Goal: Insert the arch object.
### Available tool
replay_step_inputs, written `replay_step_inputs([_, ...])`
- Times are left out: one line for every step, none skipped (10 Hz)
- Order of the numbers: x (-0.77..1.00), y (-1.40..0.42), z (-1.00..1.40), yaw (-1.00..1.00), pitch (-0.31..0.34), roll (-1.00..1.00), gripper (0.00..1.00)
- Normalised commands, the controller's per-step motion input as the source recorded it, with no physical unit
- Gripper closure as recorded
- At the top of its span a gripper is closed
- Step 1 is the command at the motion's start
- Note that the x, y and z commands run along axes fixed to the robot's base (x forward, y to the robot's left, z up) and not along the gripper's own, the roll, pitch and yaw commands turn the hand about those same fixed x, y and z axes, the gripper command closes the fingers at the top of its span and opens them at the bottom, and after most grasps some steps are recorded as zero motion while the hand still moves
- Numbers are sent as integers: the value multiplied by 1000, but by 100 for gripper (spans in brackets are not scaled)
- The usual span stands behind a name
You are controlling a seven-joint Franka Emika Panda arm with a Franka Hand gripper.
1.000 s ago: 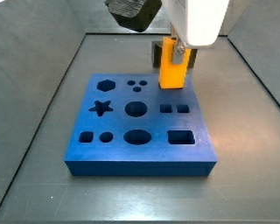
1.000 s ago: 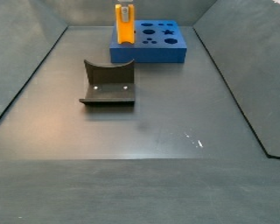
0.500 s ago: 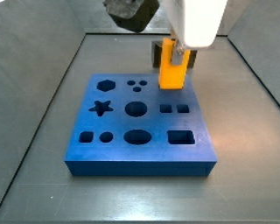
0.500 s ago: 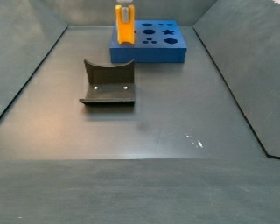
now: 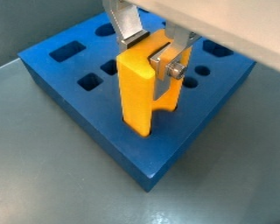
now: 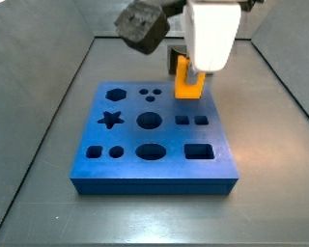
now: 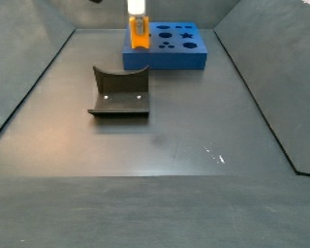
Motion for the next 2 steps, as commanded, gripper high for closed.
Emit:
replay_step_inputs([0,0,-163,0,-136,-41,100])
replay_step_inputs([0,-14,-106,0,-99,0,100])
